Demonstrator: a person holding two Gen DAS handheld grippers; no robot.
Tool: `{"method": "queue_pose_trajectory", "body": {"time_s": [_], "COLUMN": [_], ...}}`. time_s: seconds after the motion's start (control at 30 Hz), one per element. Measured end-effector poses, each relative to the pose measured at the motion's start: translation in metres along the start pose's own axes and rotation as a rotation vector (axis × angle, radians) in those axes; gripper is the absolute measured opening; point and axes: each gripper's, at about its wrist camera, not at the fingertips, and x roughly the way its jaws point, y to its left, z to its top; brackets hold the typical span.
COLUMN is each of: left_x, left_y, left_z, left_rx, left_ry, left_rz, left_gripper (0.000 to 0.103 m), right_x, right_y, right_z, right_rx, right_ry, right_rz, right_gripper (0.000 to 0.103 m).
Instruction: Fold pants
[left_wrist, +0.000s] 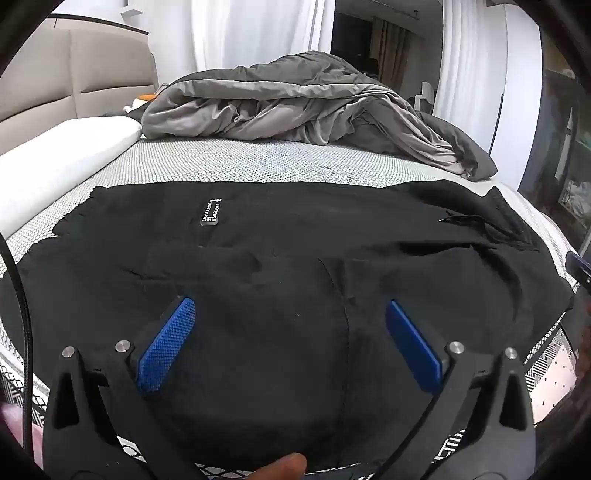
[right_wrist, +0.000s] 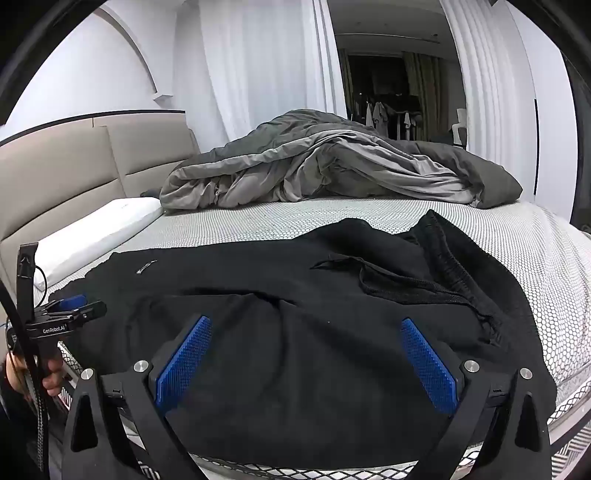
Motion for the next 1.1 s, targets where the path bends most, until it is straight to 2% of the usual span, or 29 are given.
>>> {"method": "queue_pose_trajectory", "body": {"time_s": [1.1], "left_x": [-0.0009], "left_y": [0.0071], "left_z": [0.0048], "left_rx": [0.006], "left_ry": [-0.010], "left_rz": [0.005], "left_gripper": [0.102], "right_x": [0.0029], "right_y": [-0.0025], "right_z": [-0.0003], "right_rx": [0.016], "right_ry": [-0.010], "right_rz": [-0.003], "right_gripper": [0.103]}}
